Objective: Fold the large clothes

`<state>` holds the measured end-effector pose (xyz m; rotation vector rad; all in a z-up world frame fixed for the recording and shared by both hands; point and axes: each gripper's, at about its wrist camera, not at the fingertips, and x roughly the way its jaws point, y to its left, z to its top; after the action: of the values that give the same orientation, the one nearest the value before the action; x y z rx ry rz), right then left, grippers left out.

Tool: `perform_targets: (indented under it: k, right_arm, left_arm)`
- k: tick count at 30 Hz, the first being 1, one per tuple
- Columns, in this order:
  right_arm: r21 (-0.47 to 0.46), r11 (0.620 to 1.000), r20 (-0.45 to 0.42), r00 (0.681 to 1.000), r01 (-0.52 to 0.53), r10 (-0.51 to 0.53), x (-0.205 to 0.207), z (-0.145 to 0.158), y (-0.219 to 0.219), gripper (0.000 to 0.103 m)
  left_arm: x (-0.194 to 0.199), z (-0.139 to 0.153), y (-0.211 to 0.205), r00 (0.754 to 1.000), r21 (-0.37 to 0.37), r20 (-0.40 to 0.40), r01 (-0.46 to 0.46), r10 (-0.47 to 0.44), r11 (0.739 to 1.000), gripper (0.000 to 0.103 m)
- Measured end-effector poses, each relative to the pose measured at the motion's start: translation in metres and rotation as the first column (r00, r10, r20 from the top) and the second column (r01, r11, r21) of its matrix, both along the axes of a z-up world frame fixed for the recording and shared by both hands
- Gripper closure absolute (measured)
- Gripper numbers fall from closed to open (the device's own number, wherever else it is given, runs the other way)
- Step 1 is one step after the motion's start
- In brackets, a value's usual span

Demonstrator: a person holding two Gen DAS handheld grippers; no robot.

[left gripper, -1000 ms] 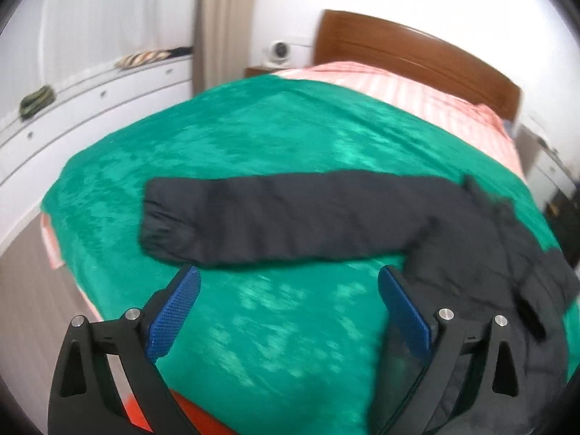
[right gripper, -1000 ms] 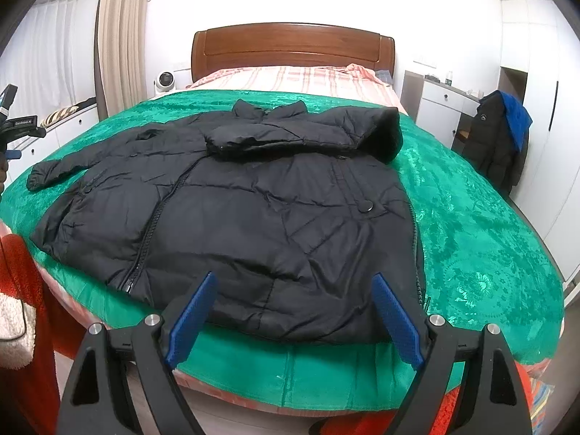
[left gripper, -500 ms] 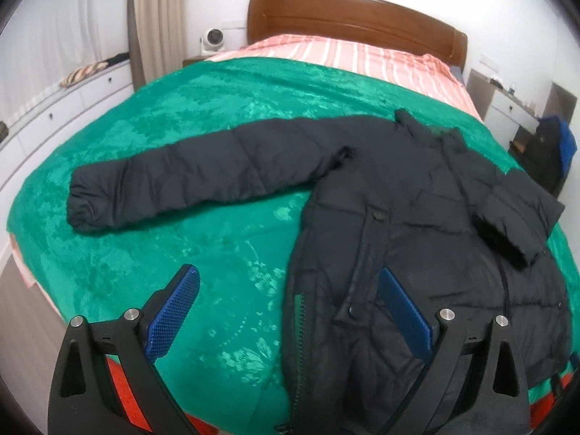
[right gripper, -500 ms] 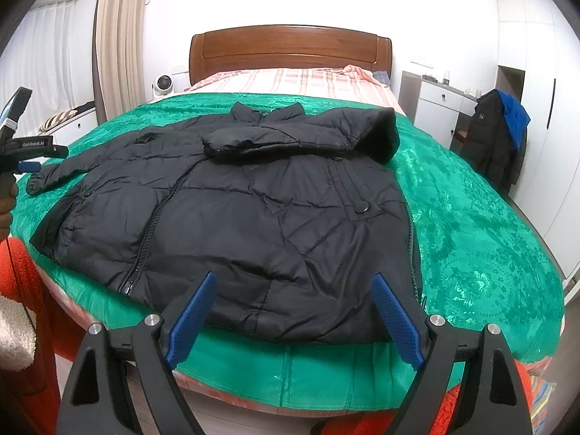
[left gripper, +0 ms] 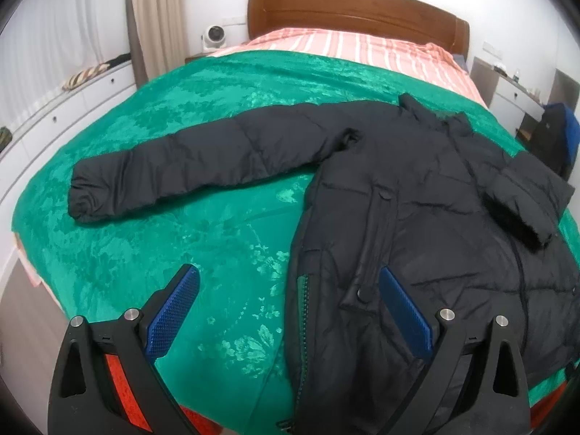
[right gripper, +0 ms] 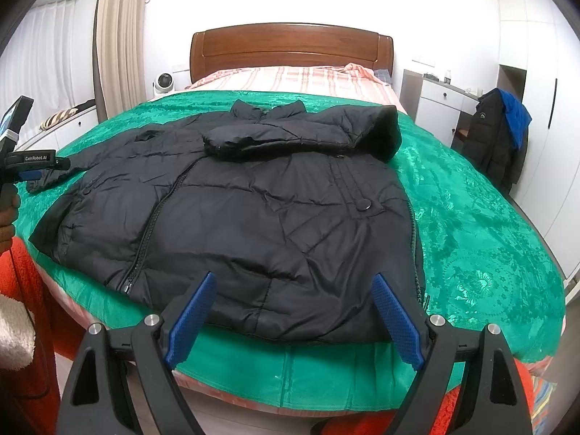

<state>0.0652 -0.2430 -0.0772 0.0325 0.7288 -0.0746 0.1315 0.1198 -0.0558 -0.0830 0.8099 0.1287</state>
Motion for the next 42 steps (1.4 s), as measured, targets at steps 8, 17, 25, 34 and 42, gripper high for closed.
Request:
perform_targets:
  k: [8, 17, 25, 34, 42]
  right_arm:
    - [-0.002, 1.000, 0.001, 1.000, -0.003, 0.003, 0.0004, -0.0007, 0.0002, 0.016]
    - [-0.002, 1.000, 0.000, 1.000, -0.004, 0.004, 0.0002, -0.0010, 0.0004, 0.016]
    - [-0.005, 1.000, -0.001, 1.000, -0.009, 0.009, 0.0002, -0.0020, 0.0025, 0.016]
    - [-0.009, 1.000, 0.001, 1.000, -0.013, 0.013, 0.0002, -0.0022, 0.0043, 0.016]
    - [-0.011, 1.000, 0.000, 1.000, -0.015, 0.015, 0.0005, -0.0019, 0.0051, 0.016]
  left_arm:
    - [-0.0019, 0.0033, 0.0000, 1.000, -0.001, 0.002, -0.002, 0.002, 1.000, 0.004]
    - [-0.0009, 0.0034, -0.0009, 1.000, 0.006, -0.004, -0.009, 0.009, 1.000, 0.004]
    - [-0.0008, 0.0033, -0.0024, 1.000, 0.015, -0.007, -0.011, 0.011, 1.000, 0.004]
    - [-0.0021, 0.0057, -0.0027, 1.000, 0.016, -0.001, -0.010, 0.010, 1.000, 0.003]
    - [-0.0027, 0.0067, -0.0041, 1.000, 0.019, -0.003, -0.009, 0.009, 1.000, 0.003]
